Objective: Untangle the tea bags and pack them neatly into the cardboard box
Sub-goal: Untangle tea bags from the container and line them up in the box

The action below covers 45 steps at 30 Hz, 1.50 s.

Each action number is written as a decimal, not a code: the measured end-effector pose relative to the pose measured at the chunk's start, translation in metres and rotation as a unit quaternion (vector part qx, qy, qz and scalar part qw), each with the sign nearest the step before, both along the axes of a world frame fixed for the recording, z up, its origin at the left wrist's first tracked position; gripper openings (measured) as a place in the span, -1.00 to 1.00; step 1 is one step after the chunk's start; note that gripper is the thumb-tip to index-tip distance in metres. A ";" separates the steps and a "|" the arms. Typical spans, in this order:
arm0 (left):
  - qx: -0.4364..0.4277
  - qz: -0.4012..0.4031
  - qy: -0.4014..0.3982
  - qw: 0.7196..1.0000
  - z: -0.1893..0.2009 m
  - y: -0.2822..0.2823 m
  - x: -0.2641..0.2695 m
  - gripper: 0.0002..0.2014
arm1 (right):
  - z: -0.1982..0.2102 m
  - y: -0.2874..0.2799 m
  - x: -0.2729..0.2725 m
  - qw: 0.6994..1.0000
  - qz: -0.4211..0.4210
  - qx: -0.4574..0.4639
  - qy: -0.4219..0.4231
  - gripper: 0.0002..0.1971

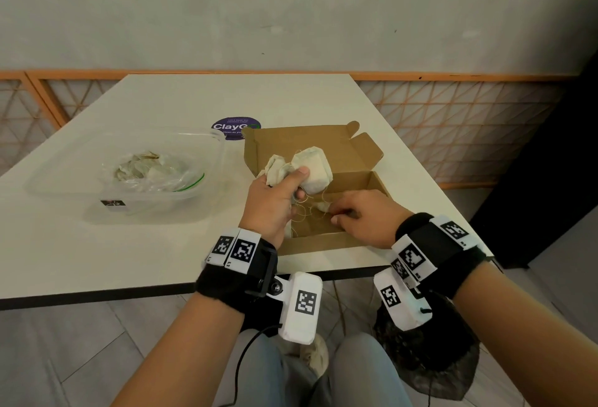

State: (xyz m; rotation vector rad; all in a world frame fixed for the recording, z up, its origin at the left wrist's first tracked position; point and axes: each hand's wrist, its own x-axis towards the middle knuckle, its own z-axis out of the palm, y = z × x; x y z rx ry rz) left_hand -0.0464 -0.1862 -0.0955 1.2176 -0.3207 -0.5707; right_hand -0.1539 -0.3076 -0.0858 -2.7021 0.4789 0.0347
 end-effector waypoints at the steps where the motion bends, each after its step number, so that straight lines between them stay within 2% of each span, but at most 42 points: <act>1: -0.001 -0.001 0.002 1.000 0.000 0.000 0.000 -0.87 | 0.000 -0.001 -0.001 0.998 -0.039 0.041 -0.042 -0.75; 3: -0.001 -0.007 0.004 1.000 0.000 0.000 0.000 -0.86 | 0.000 -0.005 -0.002 0.967 -0.123 0.163 -0.154 -0.79; 5: 0.005 -0.016 -0.001 1.000 0.001 0.000 0.000 -0.87 | 0.002 -0.009 -0.001 0.900 -0.184 0.306 -0.251 -0.78; 7: 0.008 -0.025 -0.006 1.000 0.002 0.000 -0.001 -0.88 | 0.005 -0.009 0.001 0.825 -0.212 0.418 -0.315 -0.66; 9: 0.005 -0.034 -0.006 0.999 0.002 0.001 -0.002 -0.87 | 0.006 -0.005 0.006 0.776 -0.213 0.474 -0.358 -0.58; 12: 0.003 -0.046 -0.002 0.999 0.003 0.002 -0.002 -0.85 | 0.003 0.001 0.015 0.731 -0.198 0.521 -0.393 -0.62; 17: 0.003 -0.068 0.012 0.998 0.003 0.002 0.000 -0.83 | -0.004 0.002 0.021 0.718 -0.191 0.541 -0.394 -0.85; 21: 0.006 -0.070 0.010 0.998 0.002 0.001 -0.001 -0.90 | -0.004 0.001 0.019 0.691 -0.176 0.580 -0.394 -0.86; 23: 0.003 -0.065 0.004 0.998 0.002 0.000 -0.002 -0.92 | -0.005 0.002 0.019 0.705 -0.162 0.569 -0.390 -0.85; 28: 0.021 -0.040 -0.025 0.999 -0.001 -0.002 -0.003 -0.94 | -0.008 0.004 0.021 0.771 -0.155 0.489 -0.377 -0.83; 30: 0.018 -0.029 -0.029 0.999 -0.002 -0.002 -0.002 -0.93 | -0.009 0.004 0.021 0.784 -0.152 0.479 -0.364 -0.85; 32: 0.018 -0.019 -0.033 0.999 -0.002 -0.003 -0.002 -0.93 | -0.009 0.006 0.020 0.782 -0.149 0.484 -0.363 -0.86; 34: 0.022 -0.009 -0.041 0.999 -0.003 -0.003 -0.002 -0.93 | -0.007 0.007 0.018 0.768 -0.136 0.509 -0.365 -0.94; 36: 0.023 -0.002 -0.049 0.999 -0.004 -0.003 -0.001 -0.93 | -0.006 0.008 0.016 0.771 -0.122 0.510 -0.360 -0.86; 39: 0.020 0.004 -0.050 0.999 -0.005 -0.003 -0.001 -0.93 | -0.008 0.009 0.017 0.789 -0.103 0.479 -0.371 -0.84; 45: 0.006 -0.034 -0.015 0.999 0.001 -0.001 -0.004 -0.93 | -0.011 0.005 0.017 0.778 -0.112 0.485 -0.384 -0.78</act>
